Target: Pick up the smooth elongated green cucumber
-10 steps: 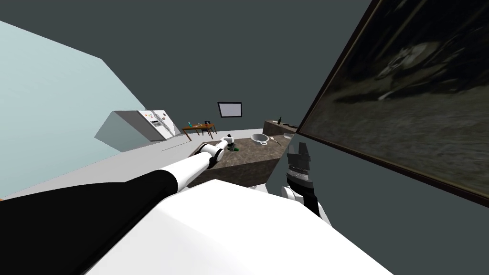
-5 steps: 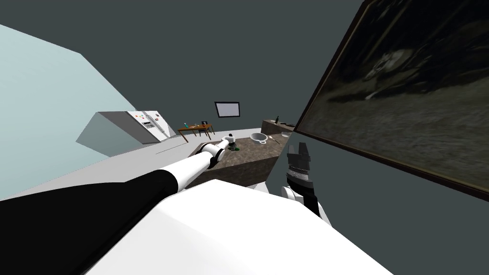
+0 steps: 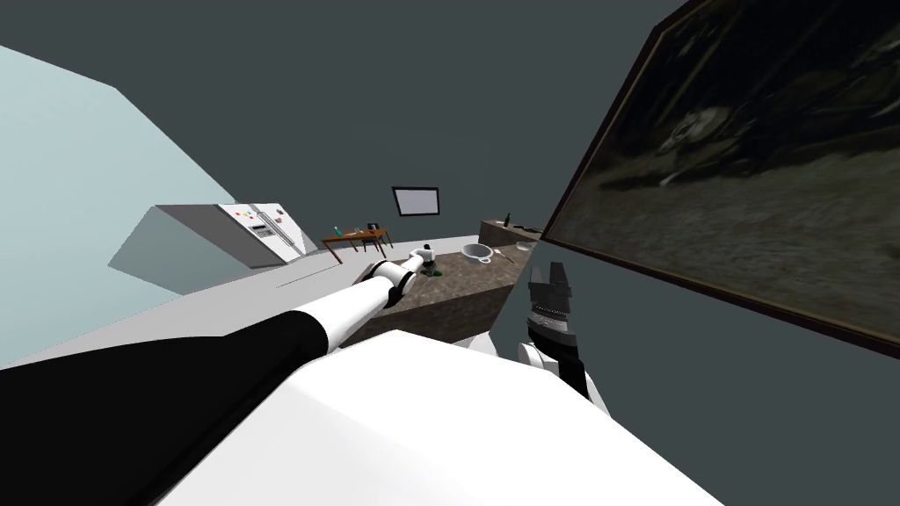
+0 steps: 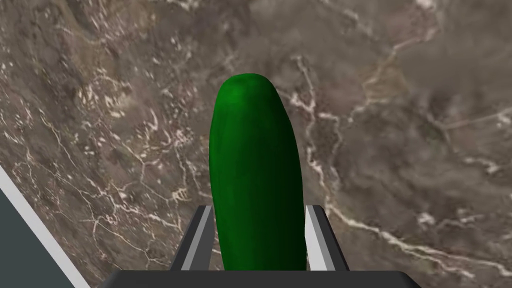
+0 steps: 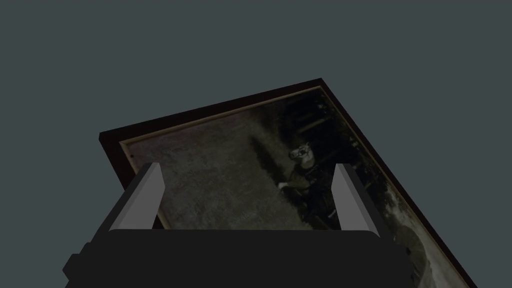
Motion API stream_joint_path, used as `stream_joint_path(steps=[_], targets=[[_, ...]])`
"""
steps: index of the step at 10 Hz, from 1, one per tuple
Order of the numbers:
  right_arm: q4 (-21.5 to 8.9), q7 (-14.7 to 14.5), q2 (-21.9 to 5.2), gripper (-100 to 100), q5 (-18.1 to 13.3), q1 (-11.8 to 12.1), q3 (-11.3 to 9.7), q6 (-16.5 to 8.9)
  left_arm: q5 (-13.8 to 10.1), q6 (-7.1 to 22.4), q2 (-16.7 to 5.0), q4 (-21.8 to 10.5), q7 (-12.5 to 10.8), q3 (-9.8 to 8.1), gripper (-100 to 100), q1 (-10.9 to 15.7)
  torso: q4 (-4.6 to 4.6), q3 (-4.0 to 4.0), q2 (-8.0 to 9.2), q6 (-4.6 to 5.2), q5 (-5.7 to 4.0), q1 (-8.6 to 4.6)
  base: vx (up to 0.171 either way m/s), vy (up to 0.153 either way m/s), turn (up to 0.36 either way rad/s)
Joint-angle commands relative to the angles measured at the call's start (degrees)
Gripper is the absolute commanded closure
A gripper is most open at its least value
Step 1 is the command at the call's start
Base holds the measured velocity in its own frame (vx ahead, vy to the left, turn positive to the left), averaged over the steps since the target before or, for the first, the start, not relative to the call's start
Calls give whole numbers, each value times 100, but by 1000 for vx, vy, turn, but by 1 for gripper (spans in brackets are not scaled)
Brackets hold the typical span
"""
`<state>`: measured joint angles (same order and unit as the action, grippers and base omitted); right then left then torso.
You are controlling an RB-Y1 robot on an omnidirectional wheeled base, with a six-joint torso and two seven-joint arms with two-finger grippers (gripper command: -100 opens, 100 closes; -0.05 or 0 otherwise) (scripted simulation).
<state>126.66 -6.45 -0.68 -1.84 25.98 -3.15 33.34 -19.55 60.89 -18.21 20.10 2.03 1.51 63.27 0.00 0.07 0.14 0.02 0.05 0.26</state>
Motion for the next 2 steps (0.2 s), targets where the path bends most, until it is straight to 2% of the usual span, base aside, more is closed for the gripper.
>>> stream_joint_path(steps=[1,2], targets=[[0,0,0,0,0,0,0,0,0,0,0,0,0,0,100,0,0,0,0,0,0,0,-24,40,-38],[0,0,0,0,0,1,0,0,-1,-15,9,-20,-20,4,0,13,0,-2,-5,-7,-1,-6,-4,5,4]])
